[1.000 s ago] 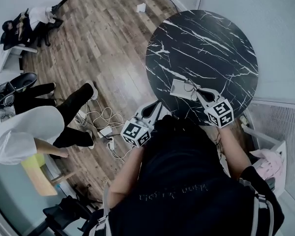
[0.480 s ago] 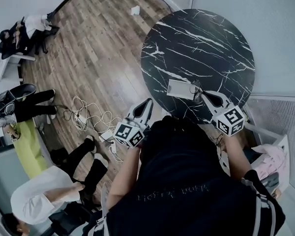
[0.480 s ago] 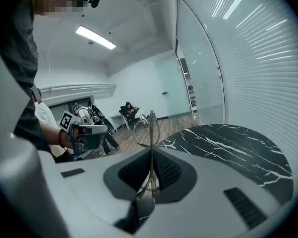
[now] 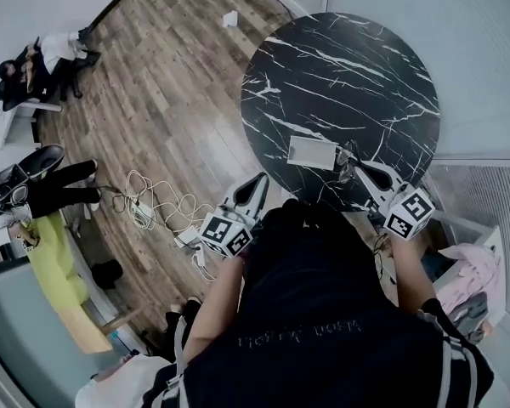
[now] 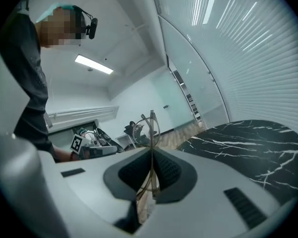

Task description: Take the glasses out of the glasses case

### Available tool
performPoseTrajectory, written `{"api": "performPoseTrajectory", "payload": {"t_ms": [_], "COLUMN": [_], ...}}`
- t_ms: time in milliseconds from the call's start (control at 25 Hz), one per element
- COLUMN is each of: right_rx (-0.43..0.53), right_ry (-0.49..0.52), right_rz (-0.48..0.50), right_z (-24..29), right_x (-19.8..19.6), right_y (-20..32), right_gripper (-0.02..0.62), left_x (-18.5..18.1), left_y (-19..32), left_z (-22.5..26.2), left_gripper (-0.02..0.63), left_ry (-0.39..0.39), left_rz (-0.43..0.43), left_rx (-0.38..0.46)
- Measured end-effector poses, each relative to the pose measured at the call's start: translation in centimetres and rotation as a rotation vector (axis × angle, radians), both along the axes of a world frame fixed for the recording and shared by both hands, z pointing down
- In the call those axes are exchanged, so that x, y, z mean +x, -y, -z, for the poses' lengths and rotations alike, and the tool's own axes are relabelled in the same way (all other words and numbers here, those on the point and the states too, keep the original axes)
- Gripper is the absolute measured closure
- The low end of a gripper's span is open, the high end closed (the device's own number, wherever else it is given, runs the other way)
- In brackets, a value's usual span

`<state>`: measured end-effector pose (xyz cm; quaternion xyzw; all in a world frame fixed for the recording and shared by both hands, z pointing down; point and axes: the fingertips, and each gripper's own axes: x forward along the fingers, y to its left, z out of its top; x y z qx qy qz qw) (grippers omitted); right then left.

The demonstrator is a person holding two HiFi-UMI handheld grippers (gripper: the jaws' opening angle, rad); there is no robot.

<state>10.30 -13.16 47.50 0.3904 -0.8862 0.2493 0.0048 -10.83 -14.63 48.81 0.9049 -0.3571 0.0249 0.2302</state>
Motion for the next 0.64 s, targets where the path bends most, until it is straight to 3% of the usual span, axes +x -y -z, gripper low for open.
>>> {"api": "performPoseTrajectory", "payload": {"t_ms": [640], "right_rx": [-0.032], "right_ry": [0.124], "right_rz": [-0.082], "right_z": [-0.1], "right_x": [1.7], "right_y": [-0.8], "right_gripper": [0.563], "left_x": [0.5], "left_y": [0.2], "left_z": [-0.4], "left_gripper": [0.586], "left_ry": [-0.002], "left_rz": [-0.021], "left_rx": [-0.011]}}
